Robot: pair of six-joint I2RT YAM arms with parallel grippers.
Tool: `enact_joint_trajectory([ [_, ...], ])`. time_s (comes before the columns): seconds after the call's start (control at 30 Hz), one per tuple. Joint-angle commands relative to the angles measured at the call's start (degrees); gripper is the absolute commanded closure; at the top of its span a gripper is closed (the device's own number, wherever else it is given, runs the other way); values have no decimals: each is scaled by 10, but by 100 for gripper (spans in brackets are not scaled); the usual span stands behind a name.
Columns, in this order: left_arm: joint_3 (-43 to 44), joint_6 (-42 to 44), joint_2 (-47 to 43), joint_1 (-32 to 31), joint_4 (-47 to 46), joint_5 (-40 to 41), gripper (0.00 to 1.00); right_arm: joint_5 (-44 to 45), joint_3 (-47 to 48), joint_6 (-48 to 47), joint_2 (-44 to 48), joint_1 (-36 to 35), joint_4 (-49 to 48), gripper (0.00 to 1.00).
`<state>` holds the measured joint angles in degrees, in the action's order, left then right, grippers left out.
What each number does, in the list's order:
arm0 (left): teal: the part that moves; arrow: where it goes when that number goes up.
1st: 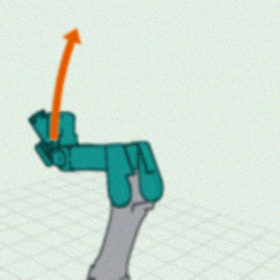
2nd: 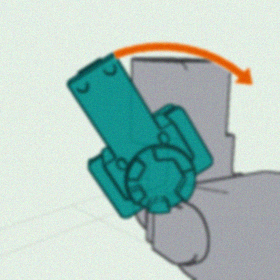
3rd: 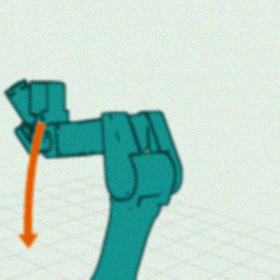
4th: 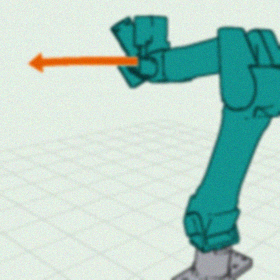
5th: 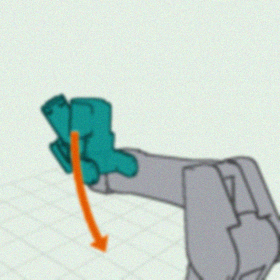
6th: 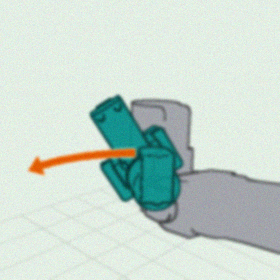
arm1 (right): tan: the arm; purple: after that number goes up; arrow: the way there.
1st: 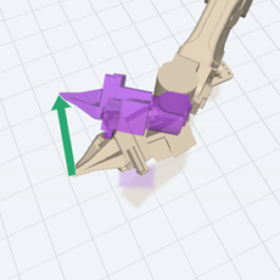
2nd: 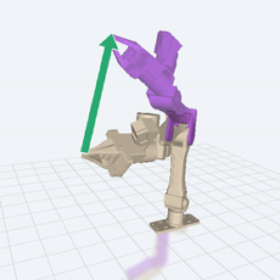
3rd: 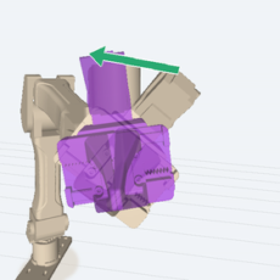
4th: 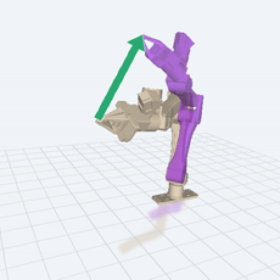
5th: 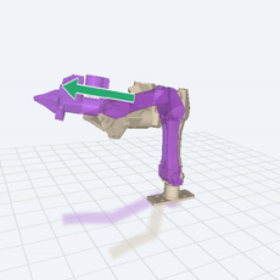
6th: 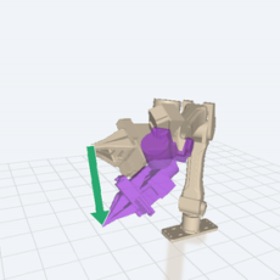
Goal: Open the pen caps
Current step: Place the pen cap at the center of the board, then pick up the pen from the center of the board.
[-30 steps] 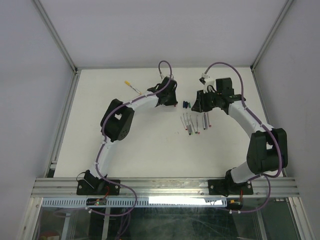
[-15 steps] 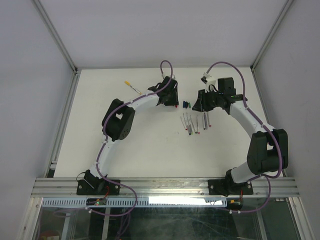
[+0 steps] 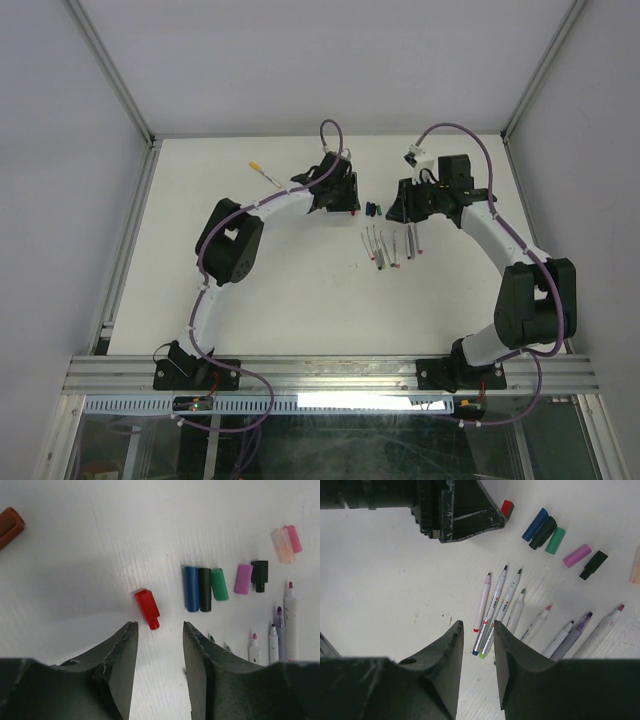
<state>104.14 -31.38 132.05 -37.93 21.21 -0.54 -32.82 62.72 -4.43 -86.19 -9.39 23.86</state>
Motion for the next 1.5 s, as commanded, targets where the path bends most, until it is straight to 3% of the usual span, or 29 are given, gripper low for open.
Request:
enact_joint_trajectory([
  [0.0,-55,32,-118,-4,-85,-8,58,-25,17,-2,33,6,-15,67],
  [0.3,-187,155,-231,22,-143,47,51,-53,16,-12,38,10,-12,67],
  [0.47,-217,215,-253,74,-111,121,30,-63,15,-18,39,11,-10,67],
  [0.6,-209,173,-249,157,-84,84,19,-66,14,-20,38,11,-11,67],
  [0.73,-167,81,-215,216,-43,75,18,-65,14,-20,35,11,-11,67],
  [0.97,20,-30,-76,221,127,190,20,-63,14,-21,34,13,-11,67],
  [1.27,155,-17,18,212,202,201,23,-65,13,-21,33,15,-11,67],
  [1.47,228,2,69,208,244,206,35,-64,13,-20,36,16,-11,67],
])
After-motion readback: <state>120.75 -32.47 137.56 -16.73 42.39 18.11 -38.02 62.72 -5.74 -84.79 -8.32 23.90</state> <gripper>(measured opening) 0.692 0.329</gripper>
